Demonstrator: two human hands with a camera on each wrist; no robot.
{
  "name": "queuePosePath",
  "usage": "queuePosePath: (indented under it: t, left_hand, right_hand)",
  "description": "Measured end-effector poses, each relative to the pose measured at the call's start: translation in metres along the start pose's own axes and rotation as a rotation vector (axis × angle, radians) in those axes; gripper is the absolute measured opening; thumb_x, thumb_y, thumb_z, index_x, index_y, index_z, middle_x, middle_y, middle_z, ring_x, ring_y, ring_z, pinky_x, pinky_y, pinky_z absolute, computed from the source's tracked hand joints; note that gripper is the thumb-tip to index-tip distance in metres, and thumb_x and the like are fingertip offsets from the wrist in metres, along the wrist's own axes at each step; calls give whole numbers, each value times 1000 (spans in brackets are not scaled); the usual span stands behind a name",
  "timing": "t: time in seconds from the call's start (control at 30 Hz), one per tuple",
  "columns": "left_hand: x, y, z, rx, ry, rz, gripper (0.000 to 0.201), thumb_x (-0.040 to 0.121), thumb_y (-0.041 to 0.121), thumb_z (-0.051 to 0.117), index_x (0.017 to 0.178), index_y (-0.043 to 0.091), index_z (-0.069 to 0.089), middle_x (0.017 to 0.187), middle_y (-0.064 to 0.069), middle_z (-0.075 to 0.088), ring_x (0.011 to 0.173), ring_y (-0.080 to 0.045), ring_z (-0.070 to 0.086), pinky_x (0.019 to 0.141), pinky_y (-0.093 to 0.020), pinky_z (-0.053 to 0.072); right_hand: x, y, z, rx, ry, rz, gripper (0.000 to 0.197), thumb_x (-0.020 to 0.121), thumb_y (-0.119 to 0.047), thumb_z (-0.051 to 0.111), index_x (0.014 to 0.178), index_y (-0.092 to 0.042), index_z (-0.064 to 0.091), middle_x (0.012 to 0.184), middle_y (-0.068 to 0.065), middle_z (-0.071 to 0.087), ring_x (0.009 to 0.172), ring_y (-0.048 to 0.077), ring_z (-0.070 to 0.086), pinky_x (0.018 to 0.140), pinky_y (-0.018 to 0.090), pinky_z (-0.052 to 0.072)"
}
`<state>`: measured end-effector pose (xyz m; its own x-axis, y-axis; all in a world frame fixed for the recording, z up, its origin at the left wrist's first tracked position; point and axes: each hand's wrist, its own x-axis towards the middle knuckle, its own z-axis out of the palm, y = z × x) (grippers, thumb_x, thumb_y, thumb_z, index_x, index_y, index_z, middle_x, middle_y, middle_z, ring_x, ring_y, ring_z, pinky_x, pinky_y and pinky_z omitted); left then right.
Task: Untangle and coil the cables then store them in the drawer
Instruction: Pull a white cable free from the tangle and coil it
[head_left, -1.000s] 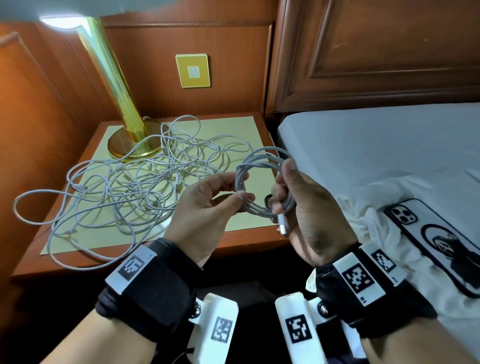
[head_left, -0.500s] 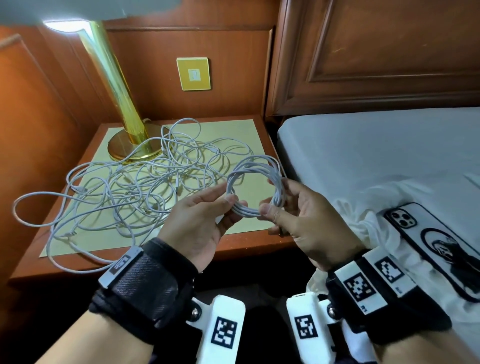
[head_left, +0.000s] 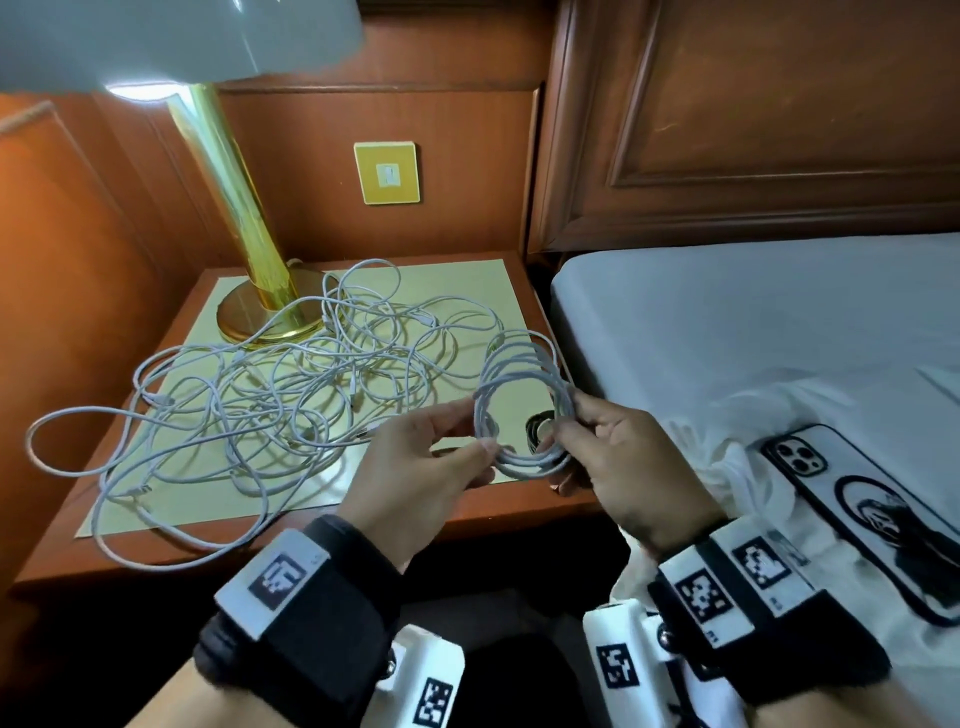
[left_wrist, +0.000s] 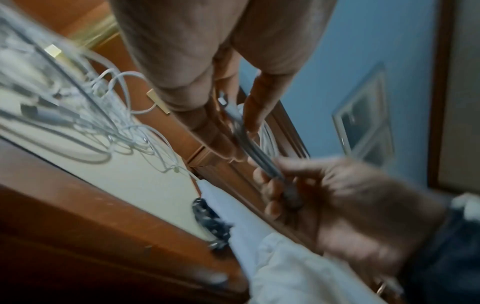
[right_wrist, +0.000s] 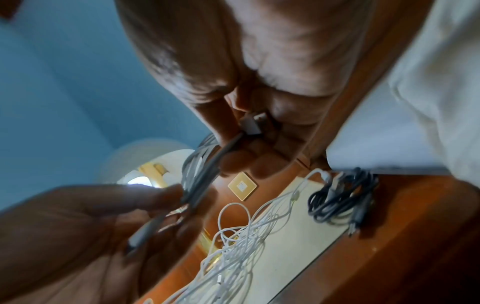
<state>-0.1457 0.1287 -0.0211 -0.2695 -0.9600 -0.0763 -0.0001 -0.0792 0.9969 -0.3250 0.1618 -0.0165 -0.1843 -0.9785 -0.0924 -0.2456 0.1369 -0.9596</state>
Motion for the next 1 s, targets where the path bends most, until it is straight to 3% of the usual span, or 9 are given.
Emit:
queuePosePath:
  t: [0.07,0.13,0.23,0.3,0.43,0.67,0.8,0.93,1.0]
  left_hand:
    - [2,-6,2,159,39,44,32,74,21,79,98,43,75,98,6,76,87,-23,74,86,-46,59]
    - [3,-8,3,180,35,54,32,75,22,77,100,42,73,99,5,75,85,-25,75,86,-53,59]
    - [1,0,0,37,-191,63,28,84,7,73,106,24,75,99,-4,75,72,-20,70,77,-47,61]
    - [-4,7,0,-136,-381,82,24,82,8,73,106,9,72,95,-10,71,74,-23,60,60,-31,50]
    - [-4,8,1,-229,-468,99,25,85,-3,66,110,-4,66,94,-11,66,87,-31,58,63,-31,47]
    - [0,-7,15,39,-72,60,72,85,-6,58,143,33,43,94,-5,60,80,-16,63,81,-41,53]
    - [-2,-3,29,-77,43,-35,59,63,1,44,114,29,54,75,-3,38,71,-24,39,61,-30,38]
    - [-6,11,37,-218,65,-43,9,91,6,51,86,12,46,53,6,45,51,-12,37,44,-21,34]
    - [-6,14,41,-183,105,-11,35,105,24,47,71,15,41,46,13,41,47,-8,37,47,-21,32]
  right_hand:
    - [0,3,-1,-249,16,-97,38,101,-21,55,137,-31,58,123,-19,65,103,-4,63,89,16,47]
    - [2,6,-3,-276,28,-114,39,101,-21,55,139,-28,57,122,-23,64,104,-2,63,93,21,50]
    - [5,8,-6,99,-60,115,25,101,-11,53,108,-20,75,87,-1,68,74,19,58,61,24,53]
    - [2,0,-9,432,-205,352,23,99,-11,53,104,-6,75,88,17,60,69,30,46,47,27,45]
    - [-4,-14,-10,470,-308,460,21,98,-11,50,96,-5,70,72,10,67,55,21,60,42,24,36]
    - [2,4,-2,-193,61,-65,23,102,-19,49,103,-11,71,70,5,65,52,11,52,59,27,45]
    - [-5,5,14,-234,13,-112,24,104,-21,44,108,-22,68,78,0,66,64,7,57,64,25,48]
    - [-1,2,22,42,-60,127,29,103,-17,45,96,-18,72,66,4,56,50,16,47,52,33,38]
    - [-1,0,24,104,-119,176,30,103,-16,45,88,-15,71,66,10,54,51,24,45,48,35,36]
